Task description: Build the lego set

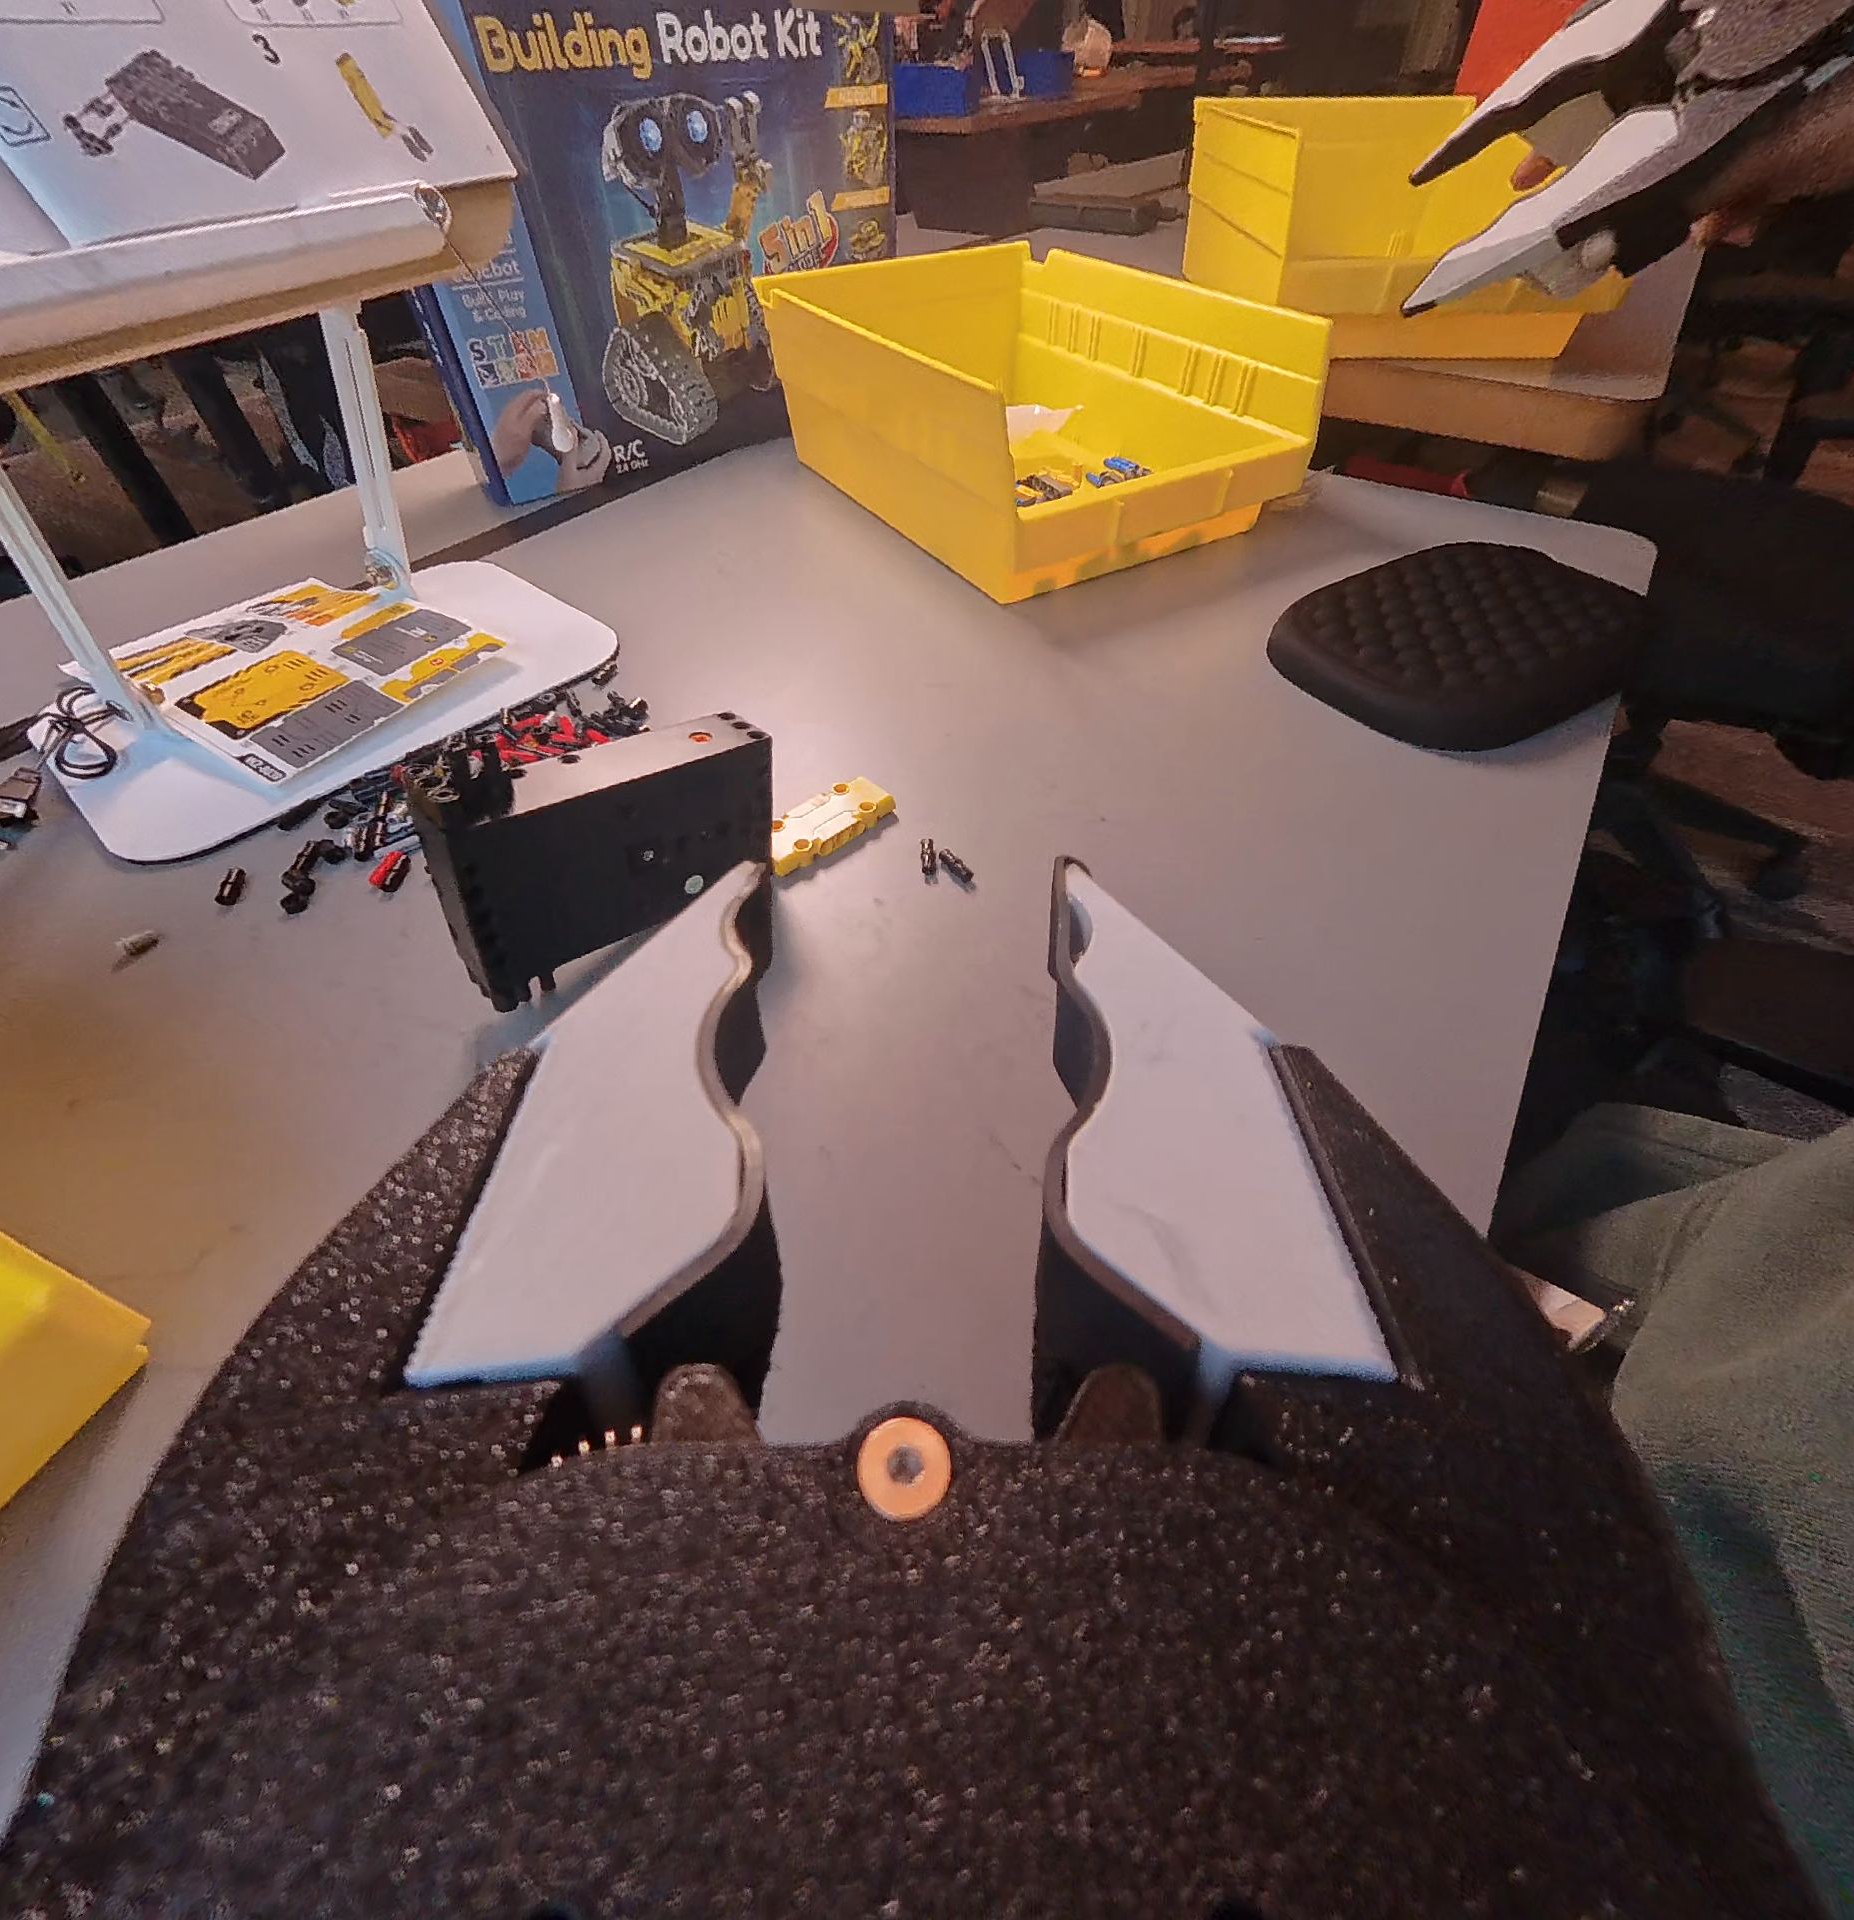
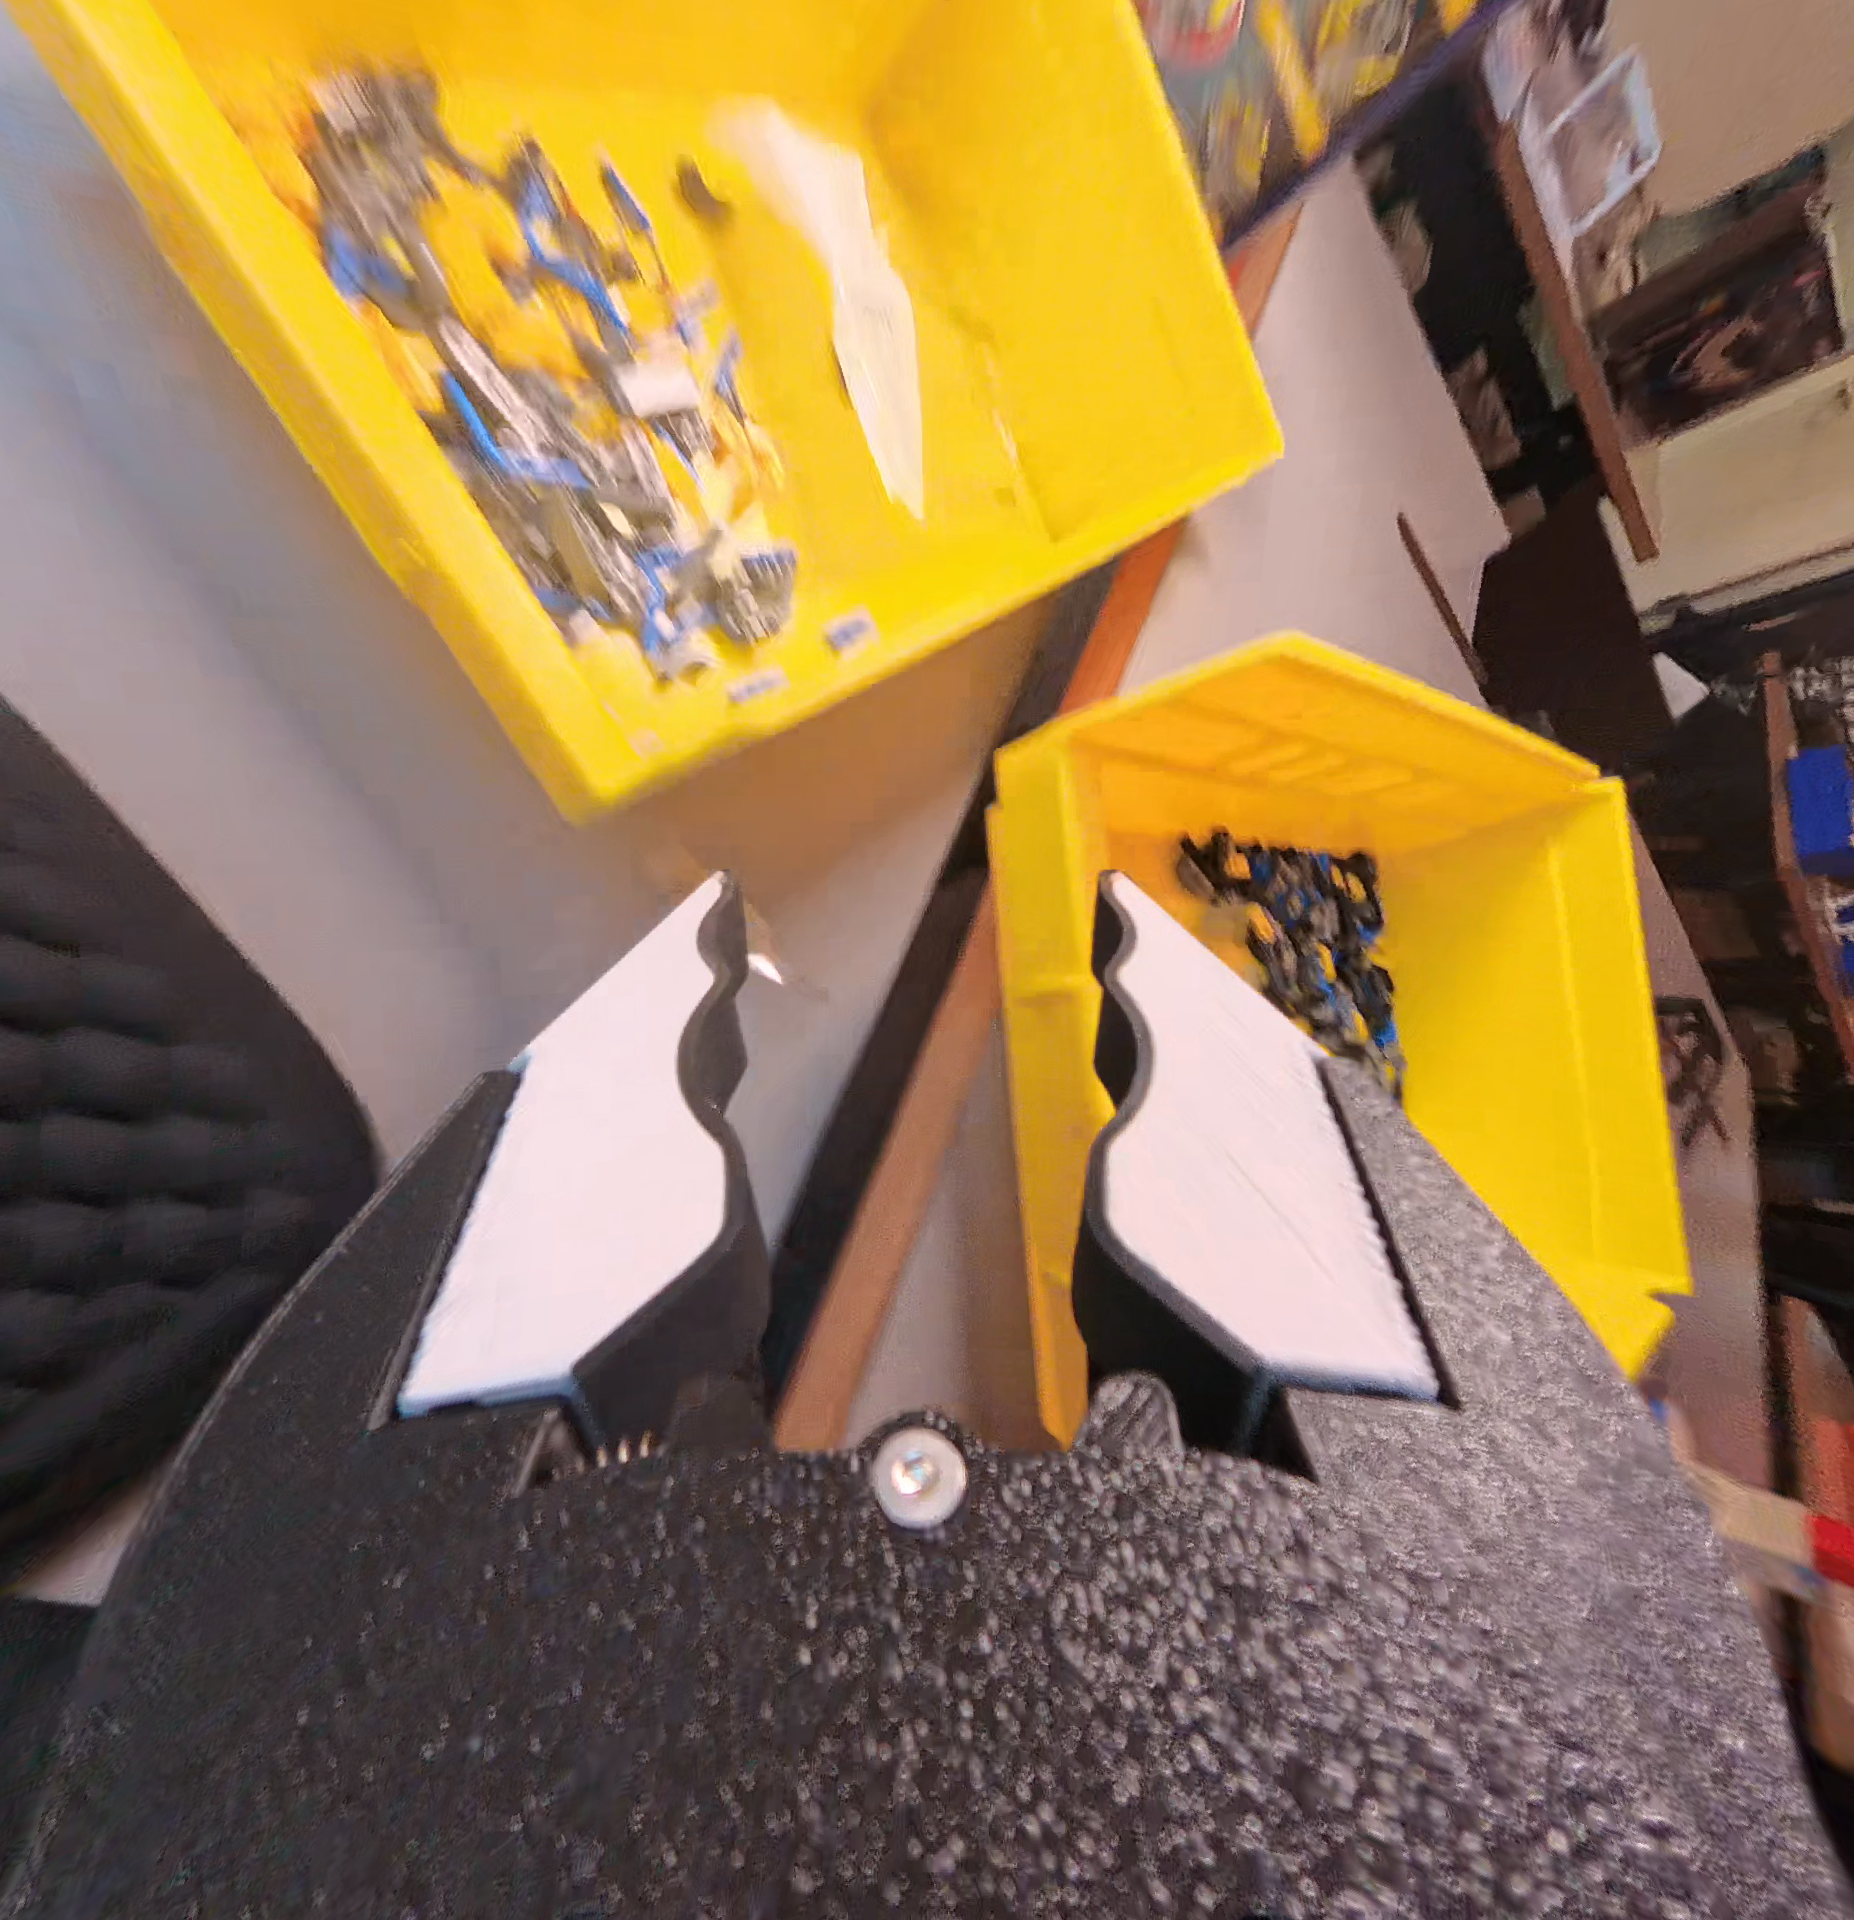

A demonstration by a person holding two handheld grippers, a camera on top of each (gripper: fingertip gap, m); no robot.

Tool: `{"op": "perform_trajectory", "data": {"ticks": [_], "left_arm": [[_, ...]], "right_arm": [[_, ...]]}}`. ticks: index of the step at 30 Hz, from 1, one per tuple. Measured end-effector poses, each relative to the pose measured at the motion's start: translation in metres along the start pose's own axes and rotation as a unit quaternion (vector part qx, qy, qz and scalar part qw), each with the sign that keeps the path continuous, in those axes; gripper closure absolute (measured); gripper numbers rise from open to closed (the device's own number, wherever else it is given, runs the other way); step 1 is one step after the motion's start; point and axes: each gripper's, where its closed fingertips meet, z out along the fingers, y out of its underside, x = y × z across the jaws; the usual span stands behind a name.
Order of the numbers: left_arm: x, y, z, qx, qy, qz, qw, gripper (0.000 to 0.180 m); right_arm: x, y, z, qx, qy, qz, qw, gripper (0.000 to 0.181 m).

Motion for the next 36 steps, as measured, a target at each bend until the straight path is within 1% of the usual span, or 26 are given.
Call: {"op": "perform_trajectory", "data": {"ticks": [2,4,7,10,12,14,19,21,23,25,28,32,34,36], "left_arm": [[-0.003,0.000,0.003,0.001,0.002,-0.001,1.000,0.127],[-0.006,-0.002,0.007,0.004,0.003,0.002,1.000,0.127],[-0.010,-0.007,0.010,0.006,0.000,0.009,1.000,0.126],[-0.018,-0.007,0.011,-0.003,-0.011,0.022,1.000,0.125],[-0.022,-0.003,0.011,-0.014,-0.020,0.030,0.999,0.124],[-0.030,0.006,0.012,-0.029,-0.032,0.034,0.998,0.124],[-0.056,0.023,0.021,-0.053,-0.059,-0.001,0.997,0.124],[-0.066,0.019,0.028,-0.048,-0.075,-0.009,0.996,0.124],[-0.070,0.016,0.035,-0.048,-0.082,-0.022,0.995,0.123],[-0.072,0.009,0.040,-0.035,-0.087,-0.024,0.995,0.123],[-0.073,0.004,0.042,-0.022,-0.089,-0.017,0.996,0.122],[-0.069,-0.002,0.026,-0.017,-0.090,0.024,0.995,0.122],[-0.071,0.001,0.010,-0.036,-0.098,0.040,0.994,0.120],[-0.079,0.003,-0.017,-0.054,-0.121,0.063,0.989,0.120]], "right_arm": [[-0.028,-0.037,-0.015,0.078,-0.016,0.052,0.995,0.120],[-0.062,-0.075,-0.027,0.160,-0.046,0.110,0.980,0.124],[-0.116,-0.134,-0.040,0.272,-0.103,0.185,0.939,0.128],[-0.172,-0.187,-0.041,0.342,-0.178,0.220,0.896,0.133],[-0.207,-0.215,-0.034,0.353,-0.230,0.213,0.881,0.133],[-0.237,-0.237,-0.023,0.342,-0.284,0.181,0.877,0.133],[-0.283,-0.259,0.015,0.290,-0.374,0.036,0.880,0.132],[-0.291,-0.260,0.034,0.272,-0.391,-0.024,0.879,0.132],[-0.293,-0.269,0.050,0.268,-0.398,-0.053,0.876,0.133],[-0.293,-0.287,0.054,0.288,-0.406,-0.040,0.867,0.134],[-0.294,-0.311,0.056,0.333,-0.400,0.004,0.854,0.136],[-0.306,-0.306,0.047,0.365,-0.411,0.025,0.835,0.135],[-0.307,-0.302,0.042,0.372,-0.387,0.013,0.843,0.135],[-0.304,-0.306,0.031,0.378,-0.370,0.022,0.848,0.135]]}}
